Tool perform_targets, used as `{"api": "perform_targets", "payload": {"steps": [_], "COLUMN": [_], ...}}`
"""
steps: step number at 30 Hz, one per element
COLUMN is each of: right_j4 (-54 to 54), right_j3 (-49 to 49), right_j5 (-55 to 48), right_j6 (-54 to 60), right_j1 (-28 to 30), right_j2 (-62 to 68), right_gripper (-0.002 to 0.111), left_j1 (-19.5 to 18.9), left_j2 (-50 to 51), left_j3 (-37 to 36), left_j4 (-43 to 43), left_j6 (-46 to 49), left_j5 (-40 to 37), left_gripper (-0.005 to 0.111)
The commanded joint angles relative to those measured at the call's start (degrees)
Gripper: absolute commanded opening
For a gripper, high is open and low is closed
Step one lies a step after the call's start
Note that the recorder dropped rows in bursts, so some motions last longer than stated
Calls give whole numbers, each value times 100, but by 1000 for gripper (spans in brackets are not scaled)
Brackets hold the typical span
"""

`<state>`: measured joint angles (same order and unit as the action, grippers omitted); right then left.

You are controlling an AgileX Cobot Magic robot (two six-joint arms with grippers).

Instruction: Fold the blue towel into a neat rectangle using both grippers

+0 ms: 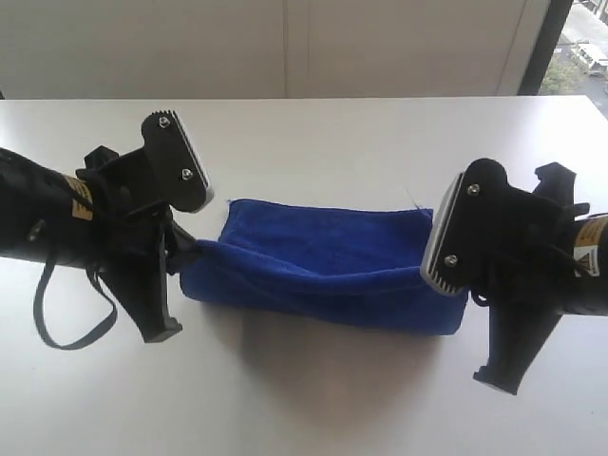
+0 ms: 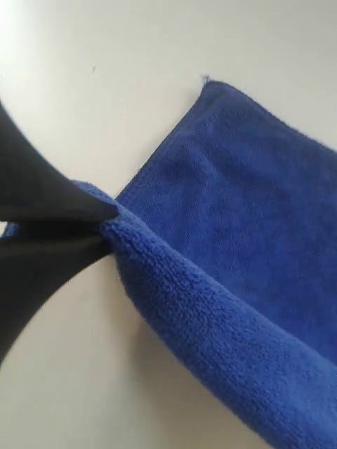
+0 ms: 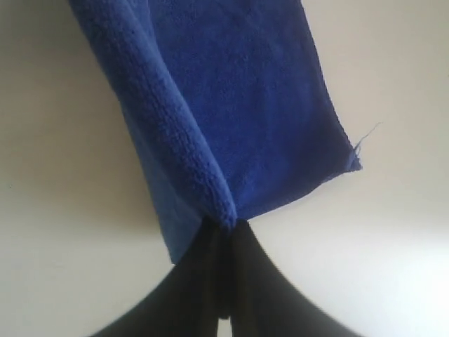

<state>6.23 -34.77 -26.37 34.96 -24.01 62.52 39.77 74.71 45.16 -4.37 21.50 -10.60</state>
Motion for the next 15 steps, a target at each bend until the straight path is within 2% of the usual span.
{"api": "perform_targets", "payload": {"steps": [1,6,15], "right_j4": [476,702,748], "right_j3": [-35,-259,-686], "right_j5": [461,634,936], "right_j6": [-508,-819,-843], "right_j1": [23,118,599], "right_j2": [296,711,1477], "right_gripper": [0,0,0], "left_j1": [-339,-531,-545], "left_j2": [89,315,1022], "left_j3": [-38,-26,597], "left_j4": [-56,-56,-56], "left_j6": [-127,-115,-60], "left_j5": [465,1289,1409], "left_gripper": [0,0,0]}}
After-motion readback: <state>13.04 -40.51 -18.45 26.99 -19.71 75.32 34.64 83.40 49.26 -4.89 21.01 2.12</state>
